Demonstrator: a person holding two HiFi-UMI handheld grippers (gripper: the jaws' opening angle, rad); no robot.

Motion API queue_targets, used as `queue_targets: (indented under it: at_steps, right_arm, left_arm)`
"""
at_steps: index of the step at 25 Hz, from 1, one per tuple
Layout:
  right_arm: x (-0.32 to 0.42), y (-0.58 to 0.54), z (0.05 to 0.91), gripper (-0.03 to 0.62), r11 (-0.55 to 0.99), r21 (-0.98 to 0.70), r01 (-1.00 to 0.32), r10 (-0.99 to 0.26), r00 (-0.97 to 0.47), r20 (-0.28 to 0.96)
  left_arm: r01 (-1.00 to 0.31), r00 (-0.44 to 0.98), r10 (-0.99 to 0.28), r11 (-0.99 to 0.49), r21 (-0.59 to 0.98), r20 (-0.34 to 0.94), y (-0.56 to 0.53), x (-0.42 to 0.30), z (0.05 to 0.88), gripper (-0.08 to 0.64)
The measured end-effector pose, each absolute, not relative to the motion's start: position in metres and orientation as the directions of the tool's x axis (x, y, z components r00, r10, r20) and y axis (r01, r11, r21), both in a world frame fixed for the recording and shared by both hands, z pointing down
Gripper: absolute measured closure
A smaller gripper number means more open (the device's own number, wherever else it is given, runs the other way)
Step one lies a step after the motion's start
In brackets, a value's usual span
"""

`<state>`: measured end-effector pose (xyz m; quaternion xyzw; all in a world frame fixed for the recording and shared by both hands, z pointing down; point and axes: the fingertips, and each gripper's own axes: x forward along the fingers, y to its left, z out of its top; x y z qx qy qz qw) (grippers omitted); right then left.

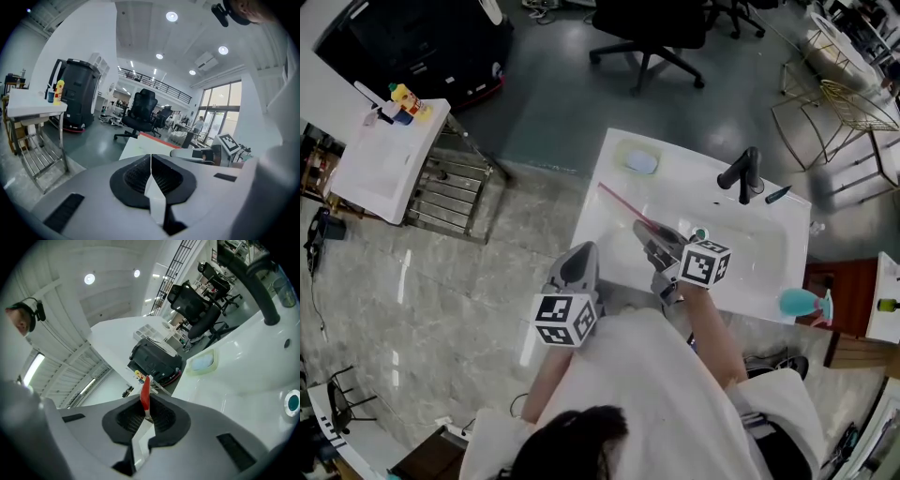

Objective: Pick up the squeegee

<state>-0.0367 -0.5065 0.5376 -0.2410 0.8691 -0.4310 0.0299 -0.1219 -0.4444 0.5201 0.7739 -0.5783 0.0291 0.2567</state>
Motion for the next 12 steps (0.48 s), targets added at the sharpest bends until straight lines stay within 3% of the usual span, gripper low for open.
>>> queue_targets:
  at_steps: [12]
  right_arm:
    - [0.003,-0.495,0.484,0.551,0.600,-0.606,-0.522,-0.592,-0.799,0.103]
  left_arm:
    - [-0.903,0.352,-0.895,-0.248,0.351,0.273,-0.438,-0.095,0.494,0.534]
